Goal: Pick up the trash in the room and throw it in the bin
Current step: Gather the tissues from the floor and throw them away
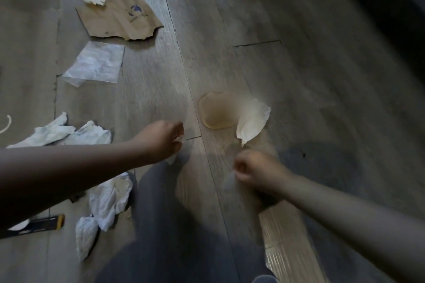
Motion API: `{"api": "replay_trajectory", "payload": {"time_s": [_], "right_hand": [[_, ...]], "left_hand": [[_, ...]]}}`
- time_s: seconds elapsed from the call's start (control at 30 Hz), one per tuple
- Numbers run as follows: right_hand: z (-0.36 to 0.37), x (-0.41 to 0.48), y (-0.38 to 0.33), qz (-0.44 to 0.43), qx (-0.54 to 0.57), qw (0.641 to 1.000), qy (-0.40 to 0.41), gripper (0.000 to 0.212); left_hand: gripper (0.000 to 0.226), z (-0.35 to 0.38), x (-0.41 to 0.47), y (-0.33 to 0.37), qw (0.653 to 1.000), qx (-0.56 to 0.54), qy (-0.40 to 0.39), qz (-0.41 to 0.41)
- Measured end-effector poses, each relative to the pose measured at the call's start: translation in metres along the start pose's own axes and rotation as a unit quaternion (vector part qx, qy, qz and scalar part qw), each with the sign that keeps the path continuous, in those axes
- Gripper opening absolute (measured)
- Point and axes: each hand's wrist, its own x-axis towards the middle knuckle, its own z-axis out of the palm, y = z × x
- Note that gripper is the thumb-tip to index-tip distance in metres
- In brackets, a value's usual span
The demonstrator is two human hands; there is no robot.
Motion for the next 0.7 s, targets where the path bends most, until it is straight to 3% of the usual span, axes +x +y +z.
{"api": "replay_trajectory", "payload": {"time_s": [0.13, 0.23, 0.37, 0.43, 0.57, 0.7], "right_hand": [[-0.036, 0.022, 0.009, 0.072, 0.088, 0.987, 0.112, 0.005], [-0.045, 0.035, 0.019, 0.114, 0.072, 0.975, 0.177, 0.016], [-0.04, 0.046, 0.023, 0.188, 0.103, 0.963, 0.162, 0.092], [-0.041, 0.05, 0.022, 0.187, 0.12, 0.965, 0.136, 0.111], [-0.033, 0.056, 0.014, 0.183, 0.057, 0.974, 0.12, 0.101], [-0.015, 0.052, 0.005, 0.184, 0.059, 0.971, 0.142, 0.052]], "left_hand": [[0.008, -0.001, -0.011, -0.005, 1.0, 0.015, -0.003, -0.014], [0.009, 0.0, -0.018, -0.01, 1.0, 0.019, 0.003, -0.015], [0.013, -0.006, -0.034, -0.013, 0.999, 0.026, 0.011, -0.019], [0.013, -0.013, -0.048, -0.016, 0.999, 0.041, 0.007, -0.009], [0.011, -0.022, -0.073, -0.036, 0.999, 0.05, -0.009, -0.013], [0.014, -0.019, -0.089, -0.048, 0.999, 0.024, -0.006, -0.04]]}}
